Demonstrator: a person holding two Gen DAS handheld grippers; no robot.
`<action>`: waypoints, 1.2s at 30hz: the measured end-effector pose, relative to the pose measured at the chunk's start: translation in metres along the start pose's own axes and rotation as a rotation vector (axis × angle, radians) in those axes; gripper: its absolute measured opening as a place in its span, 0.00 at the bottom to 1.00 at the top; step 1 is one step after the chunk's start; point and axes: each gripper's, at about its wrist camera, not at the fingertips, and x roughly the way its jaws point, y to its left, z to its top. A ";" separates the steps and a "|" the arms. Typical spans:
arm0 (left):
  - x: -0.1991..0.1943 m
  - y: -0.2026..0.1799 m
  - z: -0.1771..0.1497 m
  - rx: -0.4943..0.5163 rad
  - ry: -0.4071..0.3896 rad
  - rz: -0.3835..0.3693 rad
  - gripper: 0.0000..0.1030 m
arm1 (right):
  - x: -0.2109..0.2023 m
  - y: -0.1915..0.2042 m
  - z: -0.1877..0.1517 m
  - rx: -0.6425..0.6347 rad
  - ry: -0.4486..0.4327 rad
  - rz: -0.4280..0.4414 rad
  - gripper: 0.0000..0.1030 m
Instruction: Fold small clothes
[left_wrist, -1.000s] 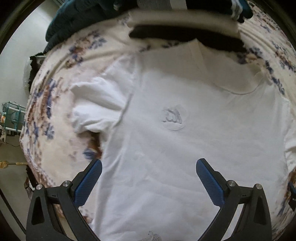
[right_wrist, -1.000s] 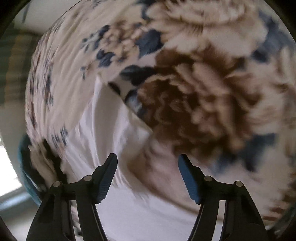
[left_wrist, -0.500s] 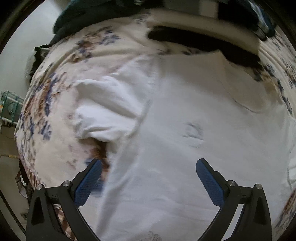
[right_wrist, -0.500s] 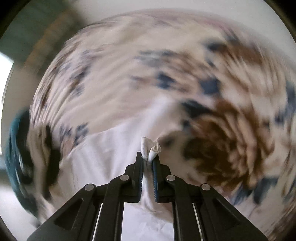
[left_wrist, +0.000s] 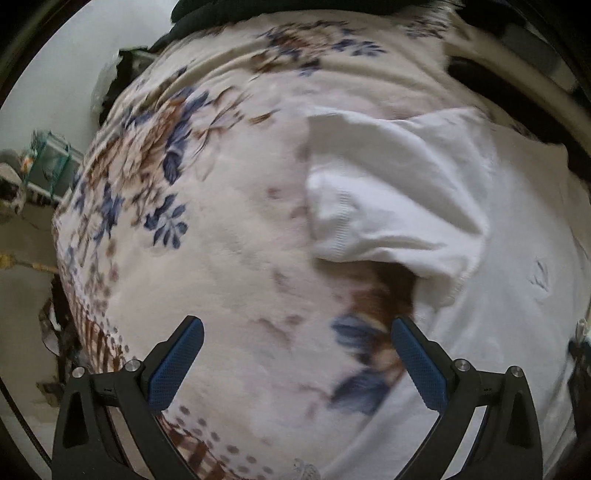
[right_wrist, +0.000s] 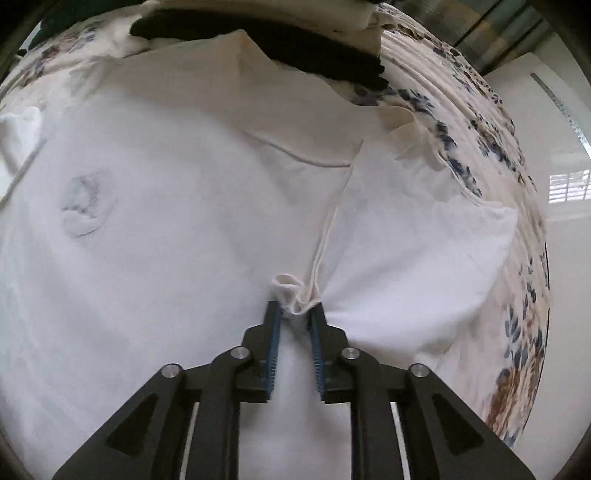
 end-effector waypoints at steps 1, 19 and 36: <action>0.004 0.008 0.003 -0.024 0.012 -0.031 1.00 | -0.008 -0.010 -0.006 0.043 0.022 0.102 0.48; 0.061 0.025 0.064 -0.475 0.004 -0.559 0.06 | 0.002 -0.107 -0.056 0.564 0.173 0.155 0.60; -0.045 -0.181 -0.024 0.481 -0.158 -0.536 0.45 | -0.031 -0.187 -0.145 0.665 0.192 0.147 0.60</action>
